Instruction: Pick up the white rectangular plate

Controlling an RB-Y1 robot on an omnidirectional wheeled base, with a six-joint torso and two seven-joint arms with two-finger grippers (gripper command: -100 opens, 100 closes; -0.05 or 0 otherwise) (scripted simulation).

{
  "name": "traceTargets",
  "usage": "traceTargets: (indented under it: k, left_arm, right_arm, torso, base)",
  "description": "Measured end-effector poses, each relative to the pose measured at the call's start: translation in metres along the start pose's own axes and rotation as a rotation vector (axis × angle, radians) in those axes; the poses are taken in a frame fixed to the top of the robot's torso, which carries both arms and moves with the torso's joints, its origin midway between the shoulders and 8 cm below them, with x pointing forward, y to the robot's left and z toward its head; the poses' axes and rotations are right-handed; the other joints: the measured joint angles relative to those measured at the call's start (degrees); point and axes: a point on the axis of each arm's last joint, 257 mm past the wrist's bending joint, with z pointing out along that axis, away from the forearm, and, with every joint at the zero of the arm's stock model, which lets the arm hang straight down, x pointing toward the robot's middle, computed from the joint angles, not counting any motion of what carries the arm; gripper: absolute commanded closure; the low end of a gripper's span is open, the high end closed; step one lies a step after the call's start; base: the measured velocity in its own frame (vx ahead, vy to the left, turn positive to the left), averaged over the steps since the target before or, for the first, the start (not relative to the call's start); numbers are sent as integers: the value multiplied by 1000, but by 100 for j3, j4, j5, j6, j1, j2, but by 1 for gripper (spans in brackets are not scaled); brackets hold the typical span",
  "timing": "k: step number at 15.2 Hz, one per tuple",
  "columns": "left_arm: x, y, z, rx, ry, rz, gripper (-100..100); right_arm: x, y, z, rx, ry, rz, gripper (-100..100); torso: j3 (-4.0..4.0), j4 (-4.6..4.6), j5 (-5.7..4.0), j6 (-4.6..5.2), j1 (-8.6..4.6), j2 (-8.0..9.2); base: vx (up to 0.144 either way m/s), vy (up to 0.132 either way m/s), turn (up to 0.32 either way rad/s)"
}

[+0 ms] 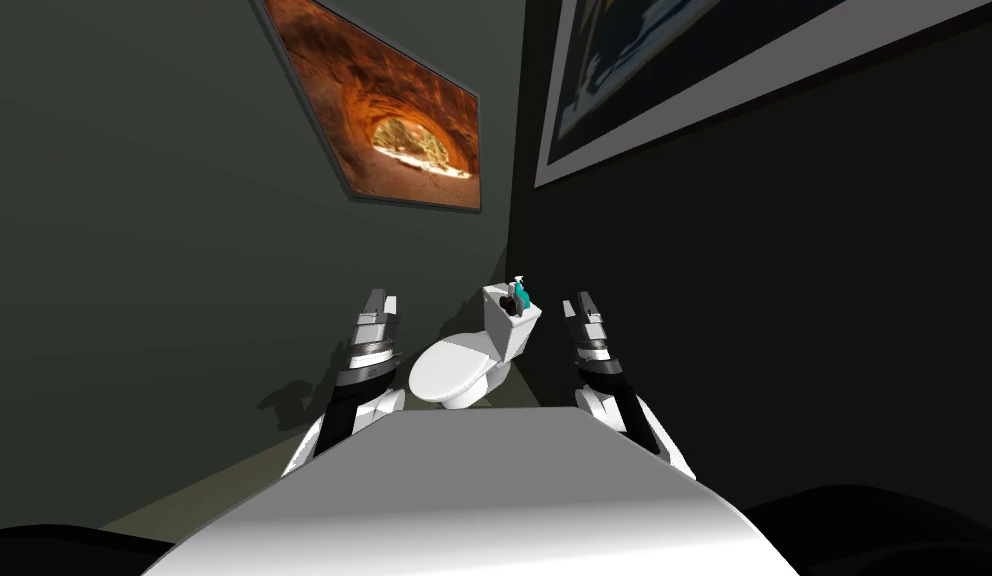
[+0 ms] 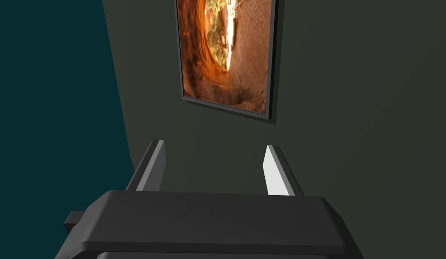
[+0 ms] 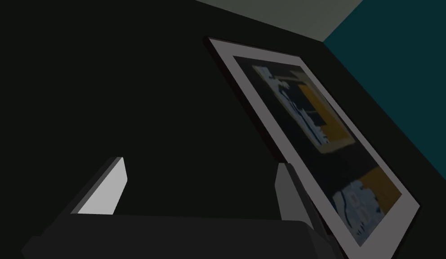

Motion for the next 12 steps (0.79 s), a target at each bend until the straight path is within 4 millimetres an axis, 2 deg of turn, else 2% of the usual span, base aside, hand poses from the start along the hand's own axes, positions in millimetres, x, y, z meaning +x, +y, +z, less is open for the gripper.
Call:
traceTargets:
  k: [12]
  left_arm:
    - [0, 0, 0, 0, 0, 0, 0]
  right_arm:
    - [21, -32, -9, 110, 218, -20, -100]
  torso:
    - [-1, 0, 0, -2, 2, -2]
  base:
    - [16, 6, 51]
